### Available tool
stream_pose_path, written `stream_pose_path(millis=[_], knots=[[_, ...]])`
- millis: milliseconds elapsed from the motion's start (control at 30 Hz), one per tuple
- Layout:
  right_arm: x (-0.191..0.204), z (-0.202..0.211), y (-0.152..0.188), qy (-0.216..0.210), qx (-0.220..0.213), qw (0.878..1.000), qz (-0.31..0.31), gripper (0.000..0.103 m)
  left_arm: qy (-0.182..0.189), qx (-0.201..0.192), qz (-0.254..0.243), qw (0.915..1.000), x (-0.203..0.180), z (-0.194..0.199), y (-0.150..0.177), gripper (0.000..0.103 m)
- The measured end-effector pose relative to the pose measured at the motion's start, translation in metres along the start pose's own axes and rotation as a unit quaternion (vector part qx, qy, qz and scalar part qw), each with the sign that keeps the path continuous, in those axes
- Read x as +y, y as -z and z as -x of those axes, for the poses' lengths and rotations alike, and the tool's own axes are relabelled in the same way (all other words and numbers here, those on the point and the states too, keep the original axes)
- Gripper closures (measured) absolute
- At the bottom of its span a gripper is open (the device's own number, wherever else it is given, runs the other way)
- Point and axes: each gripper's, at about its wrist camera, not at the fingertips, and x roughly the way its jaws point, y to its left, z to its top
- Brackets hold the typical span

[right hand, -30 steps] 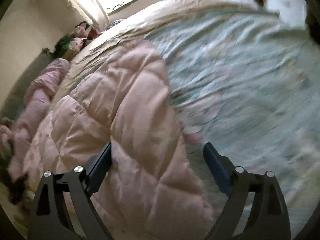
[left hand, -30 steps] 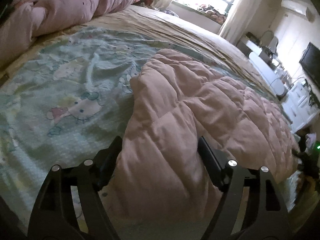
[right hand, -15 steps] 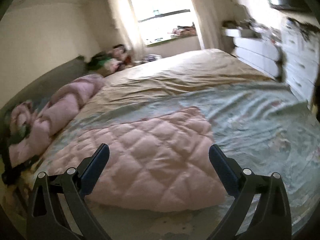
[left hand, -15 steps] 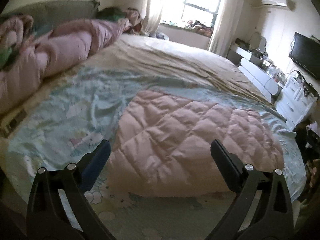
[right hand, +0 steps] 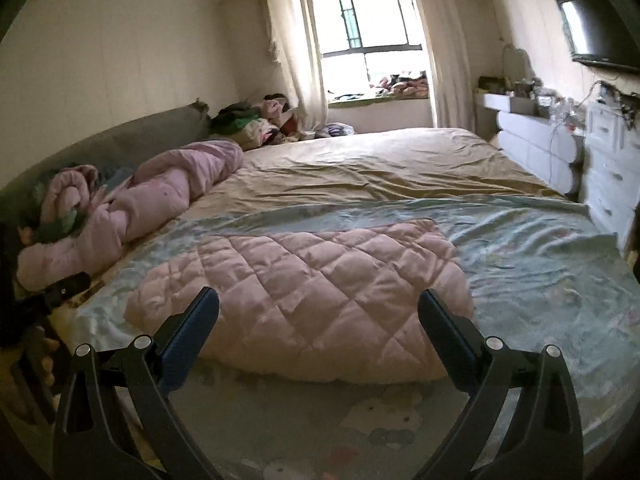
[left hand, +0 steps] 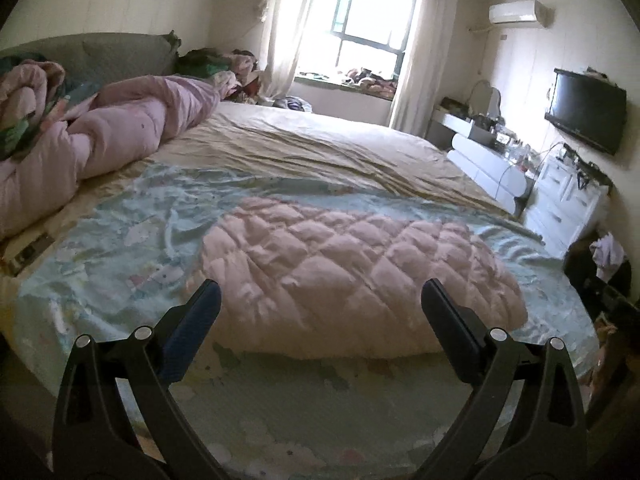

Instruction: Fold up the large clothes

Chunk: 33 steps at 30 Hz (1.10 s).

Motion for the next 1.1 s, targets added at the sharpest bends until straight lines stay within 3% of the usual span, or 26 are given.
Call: stream_pose_path(millis=[67, 167, 300, 500, 700, 1100], knots=[[0.008, 0.003, 0.017, 0.025, -0.021, 0.999, 0.012, 0.004, 0.006, 0.007, -0.007, 0.9999, -0.007, -0.001, 0.011, 0.009], [0.018, 0.0, 0.04, 0.034, -0.015, 0.998, 0.04, 0.004, -0.003, 0.017, -0.016, 0.9997, -0.014, -0.004, 0.03, 0.009], [0.021, -0.008, 0.061, 0.055, 0.013, 0.998, 0.04, 0.004, 0.004, 0.035, -0.01, 0.9993, -0.015, -0.01, 0.053, 0.009], [0.024, -0.02, 0.098, 0.045, 0.076, 0.996, 0.008, 0.004, -0.017, 0.044, -0.011, 0.9988, -0.015, -0.013, 0.068, 0.009], [0.031, -0.024, 0.102, 0.029, 0.088, 0.996, 0.005, 0.004, -0.033, 0.054, -0.02, 0.9978, -0.021, -0.016, 0.074, 0.009], [0.033, -0.025, 0.102, 0.024, 0.089, 0.996, 0.008, 0.004, -0.022, 0.052, -0.028, 0.998, -0.028, -0.012, 0.075, 0.009]])
